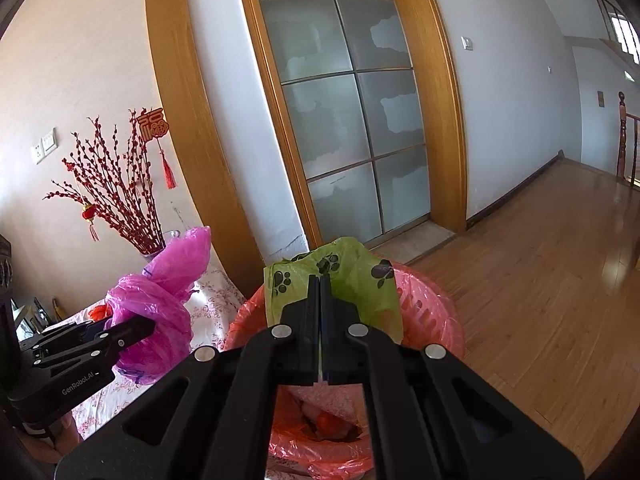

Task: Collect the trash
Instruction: 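Carry the green and pink bags over the basket and open both tools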

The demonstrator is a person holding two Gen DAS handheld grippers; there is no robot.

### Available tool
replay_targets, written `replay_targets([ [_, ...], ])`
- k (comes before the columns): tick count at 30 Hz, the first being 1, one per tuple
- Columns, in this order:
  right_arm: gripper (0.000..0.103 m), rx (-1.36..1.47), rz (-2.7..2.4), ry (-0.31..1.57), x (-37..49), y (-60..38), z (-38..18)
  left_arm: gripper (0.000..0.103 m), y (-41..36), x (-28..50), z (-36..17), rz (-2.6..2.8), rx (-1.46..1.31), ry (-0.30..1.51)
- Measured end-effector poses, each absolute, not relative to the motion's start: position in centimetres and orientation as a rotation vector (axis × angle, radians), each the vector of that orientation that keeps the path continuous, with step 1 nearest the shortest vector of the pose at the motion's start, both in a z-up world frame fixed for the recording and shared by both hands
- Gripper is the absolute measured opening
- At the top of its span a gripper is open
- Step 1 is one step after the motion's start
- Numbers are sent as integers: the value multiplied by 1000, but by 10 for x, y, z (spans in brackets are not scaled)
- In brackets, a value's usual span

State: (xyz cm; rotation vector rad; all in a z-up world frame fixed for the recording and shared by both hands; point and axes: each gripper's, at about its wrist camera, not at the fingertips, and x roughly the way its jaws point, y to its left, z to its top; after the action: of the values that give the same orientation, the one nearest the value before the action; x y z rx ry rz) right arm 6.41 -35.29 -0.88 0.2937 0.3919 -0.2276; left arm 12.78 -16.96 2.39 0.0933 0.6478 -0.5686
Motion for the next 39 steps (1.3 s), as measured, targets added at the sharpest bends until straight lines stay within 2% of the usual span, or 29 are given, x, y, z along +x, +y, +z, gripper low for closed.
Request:
replay_targets([
  [11, 1, 334, -249, 381, 74, -376, -12, 29, -211, 148, 3, -612, 97, 700],
  [16, 3, 337, -244, 411, 82, -384, -20, 38, -226, 157, -9, -621, 100, 723],
  [17, 9, 334, -245, 428, 85, -385, -24, 41, -228, 158, -13, -623, 105, 730],
  [18, 27, 333, -249, 441, 87, -387, -27, 45, -229, 160, -16, -620, 111, 738],
  [20, 47, 339, -257, 449, 86, -391, -34, 46, -228, 162, -23, -612, 117, 754],
  [28, 47, 339, -288, 480, 78, -397, -44, 57, -201, 161, -26, -535, 107, 735],
  [39, 47, 260, -164, 477, 88, -345, -25, 64, -131, 144, -2, -403, 62, 644],
])
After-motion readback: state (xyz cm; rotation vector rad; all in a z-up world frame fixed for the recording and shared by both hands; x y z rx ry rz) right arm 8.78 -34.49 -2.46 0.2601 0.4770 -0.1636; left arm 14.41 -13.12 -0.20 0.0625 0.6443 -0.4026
